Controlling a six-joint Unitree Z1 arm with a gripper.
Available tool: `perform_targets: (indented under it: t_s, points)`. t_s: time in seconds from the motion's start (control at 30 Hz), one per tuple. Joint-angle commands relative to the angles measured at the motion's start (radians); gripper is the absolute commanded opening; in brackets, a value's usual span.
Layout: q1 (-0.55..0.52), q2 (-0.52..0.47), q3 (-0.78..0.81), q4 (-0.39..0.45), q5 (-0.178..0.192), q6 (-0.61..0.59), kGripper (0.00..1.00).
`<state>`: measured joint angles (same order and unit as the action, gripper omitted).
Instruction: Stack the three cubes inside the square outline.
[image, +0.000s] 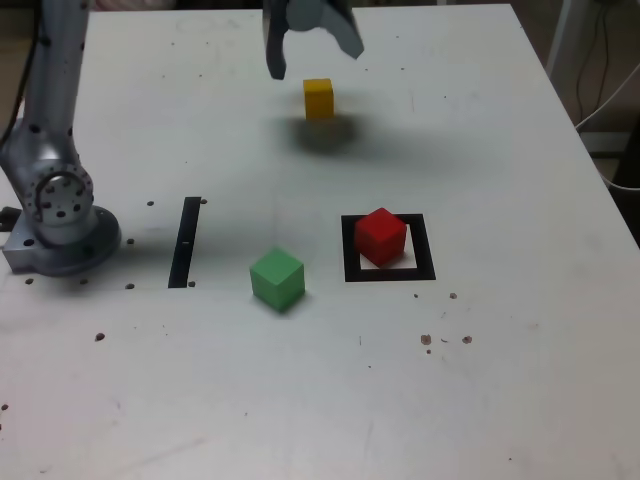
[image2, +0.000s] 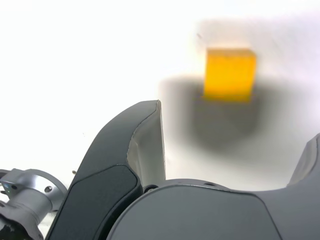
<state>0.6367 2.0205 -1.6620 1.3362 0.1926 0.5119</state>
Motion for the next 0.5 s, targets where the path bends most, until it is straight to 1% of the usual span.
perform_targets:
  t_s: [0.0, 0.3, 0.47]
  points:
    - [0.015, 0.024, 0.009, -0.018, 0.005, 0.006, 0.98]
    - [0.024, 0.123, 0.016, -0.065, 0.006, 0.010, 0.89]
    - [0.024, 0.151, 0.010, -0.085, 0.002, 0.011, 0.86]
